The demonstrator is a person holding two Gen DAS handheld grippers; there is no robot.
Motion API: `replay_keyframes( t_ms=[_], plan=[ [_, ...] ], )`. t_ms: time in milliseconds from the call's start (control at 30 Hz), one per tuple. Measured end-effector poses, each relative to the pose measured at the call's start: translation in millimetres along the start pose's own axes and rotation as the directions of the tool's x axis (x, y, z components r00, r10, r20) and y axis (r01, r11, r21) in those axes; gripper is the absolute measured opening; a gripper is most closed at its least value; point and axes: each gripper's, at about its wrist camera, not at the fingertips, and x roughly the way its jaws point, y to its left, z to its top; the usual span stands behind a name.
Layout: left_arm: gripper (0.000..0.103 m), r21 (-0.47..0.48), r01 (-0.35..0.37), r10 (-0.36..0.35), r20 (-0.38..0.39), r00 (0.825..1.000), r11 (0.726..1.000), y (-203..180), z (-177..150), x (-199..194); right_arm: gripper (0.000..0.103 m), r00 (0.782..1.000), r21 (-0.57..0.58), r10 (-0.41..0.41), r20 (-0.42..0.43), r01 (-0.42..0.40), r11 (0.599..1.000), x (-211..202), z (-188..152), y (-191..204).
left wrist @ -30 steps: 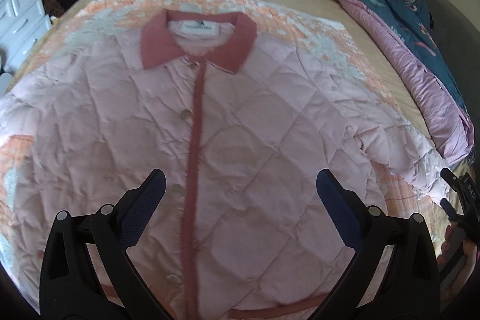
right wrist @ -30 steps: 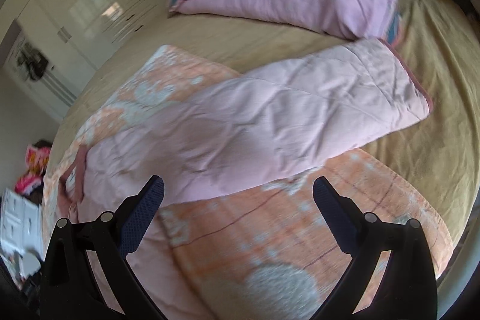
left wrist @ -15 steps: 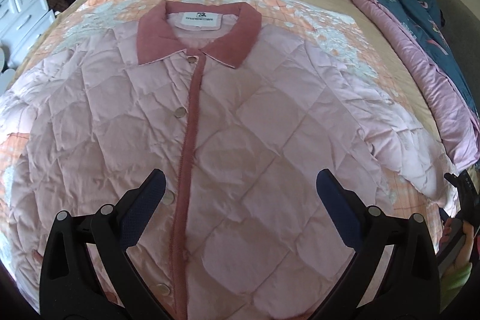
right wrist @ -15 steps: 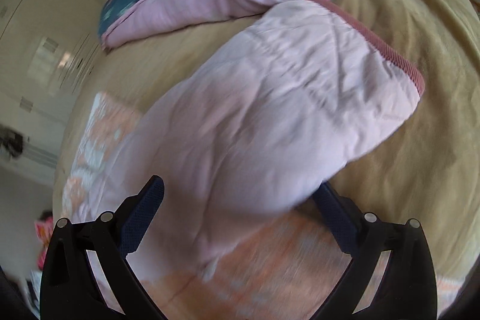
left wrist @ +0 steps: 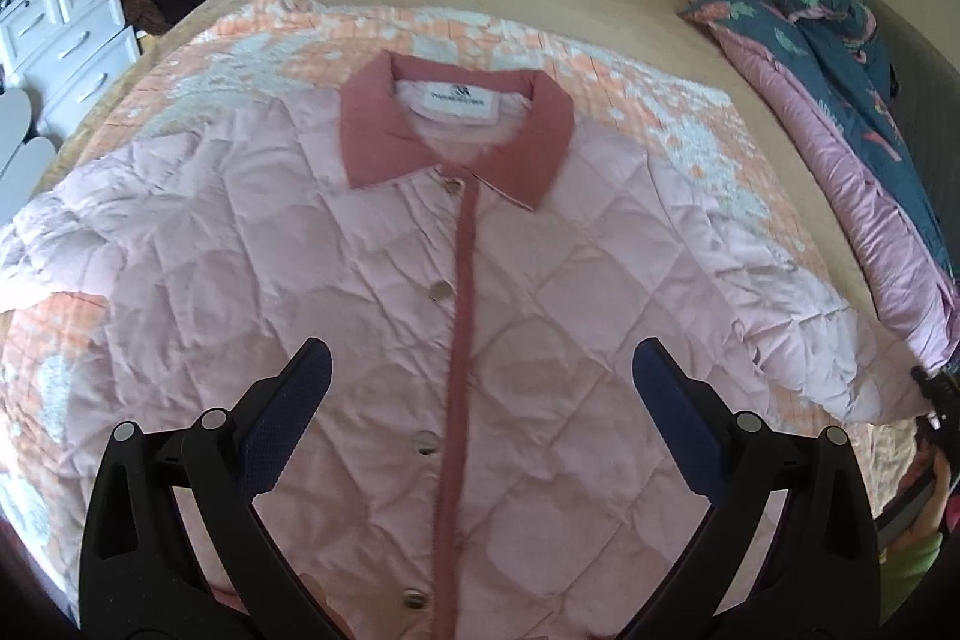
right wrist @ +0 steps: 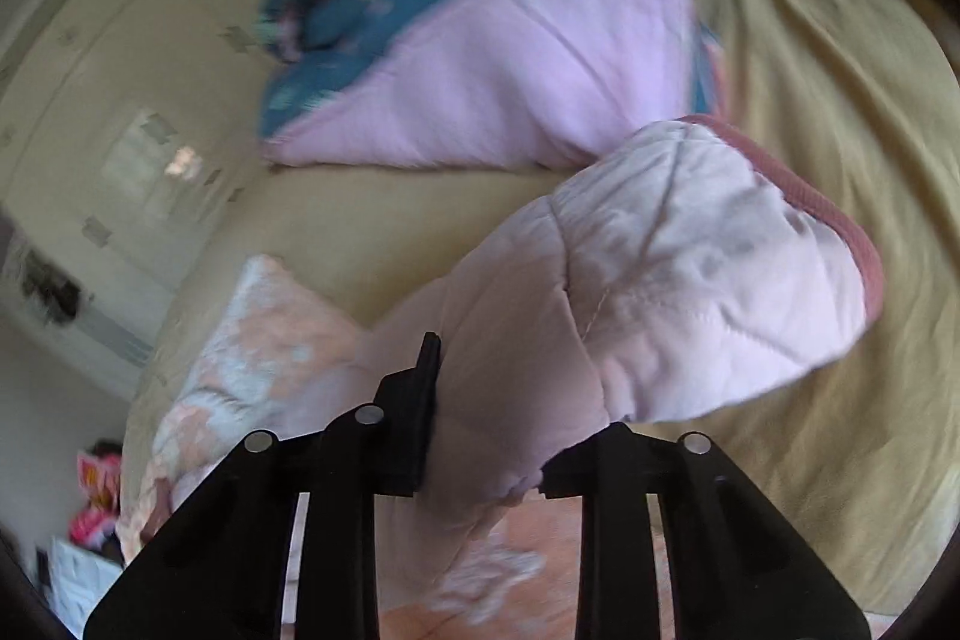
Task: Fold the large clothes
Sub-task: 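Grasp the jacket sleeve cuff with the right tool, then lift the sleeve with the right tool and fold it across the jacket body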
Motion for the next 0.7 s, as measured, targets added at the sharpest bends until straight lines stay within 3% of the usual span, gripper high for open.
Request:
replay_keyframes(
  t_ms=[267,700],
  plan=[
    [0.094,-0.016,0.063,-0.062,0.034,0.997,0.998,26,10,-23,0.021,0.990,-0.246,0.130,0.060,-0.111,0.963,-53,-2,95],
    [0.094,-0.027,0.098,-0.097,0.046,0.994,0.995,71,25,-43,0.021,0.968,-0.432,0.248,0.039,-0.207,0.878,-92,-36,215]
  ],
)
